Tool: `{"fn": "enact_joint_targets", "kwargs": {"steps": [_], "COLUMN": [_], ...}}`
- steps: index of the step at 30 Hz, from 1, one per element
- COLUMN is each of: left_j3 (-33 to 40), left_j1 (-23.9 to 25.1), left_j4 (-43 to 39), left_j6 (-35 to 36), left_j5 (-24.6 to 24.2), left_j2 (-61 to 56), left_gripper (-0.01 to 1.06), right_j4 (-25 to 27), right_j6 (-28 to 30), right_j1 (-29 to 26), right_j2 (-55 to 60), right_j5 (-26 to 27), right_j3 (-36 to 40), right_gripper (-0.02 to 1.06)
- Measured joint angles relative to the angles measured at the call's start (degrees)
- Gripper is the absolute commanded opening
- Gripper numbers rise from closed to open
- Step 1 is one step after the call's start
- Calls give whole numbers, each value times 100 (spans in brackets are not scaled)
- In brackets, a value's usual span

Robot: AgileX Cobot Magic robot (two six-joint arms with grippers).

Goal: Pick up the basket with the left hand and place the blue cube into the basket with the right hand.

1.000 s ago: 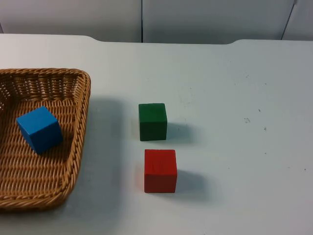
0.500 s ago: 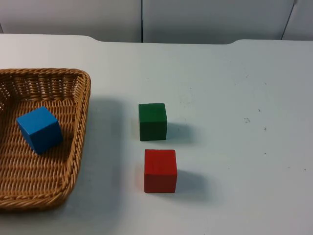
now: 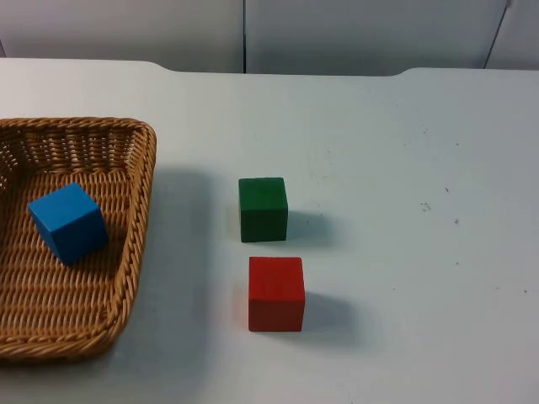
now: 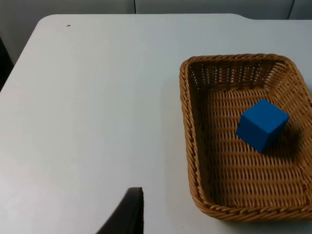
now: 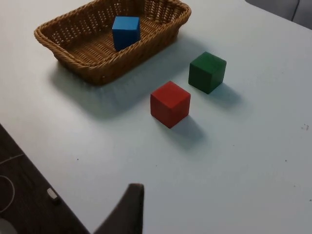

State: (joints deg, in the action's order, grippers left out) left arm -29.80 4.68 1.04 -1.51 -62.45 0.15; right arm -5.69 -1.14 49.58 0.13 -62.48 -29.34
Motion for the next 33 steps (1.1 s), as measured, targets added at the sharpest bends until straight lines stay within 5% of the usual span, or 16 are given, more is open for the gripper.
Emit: {"fn": "enact_joint_targets", "kwargs": {"steps": [7, 12, 16, 21, 33], "left_j3": [0, 0, 0, 0, 0], "left_j1": [0, 0, 0, 0, 0], "left_j4": [0, 0, -10, -10, -10], "left_j6": [0, 12, 12, 12, 12], "left_j5": [0, 0, 0, 0, 0], "left_j2": [0, 0, 0, 0, 0], "left_gripper": [105, 105, 105, 105, 105], "right_j4": [0, 0, 0, 0, 0], "right_j6": [0, 0, 0, -10, -10], "right_j1": [-13, -593, -1455, -3176, -4819], "right_j2": [0, 0, 0, 0, 0], "right_j5": [0, 0, 0, 10, 10], "right_j3": [0, 0, 0, 0, 0], "right_gripper": [105, 105, 105, 105, 105]}}
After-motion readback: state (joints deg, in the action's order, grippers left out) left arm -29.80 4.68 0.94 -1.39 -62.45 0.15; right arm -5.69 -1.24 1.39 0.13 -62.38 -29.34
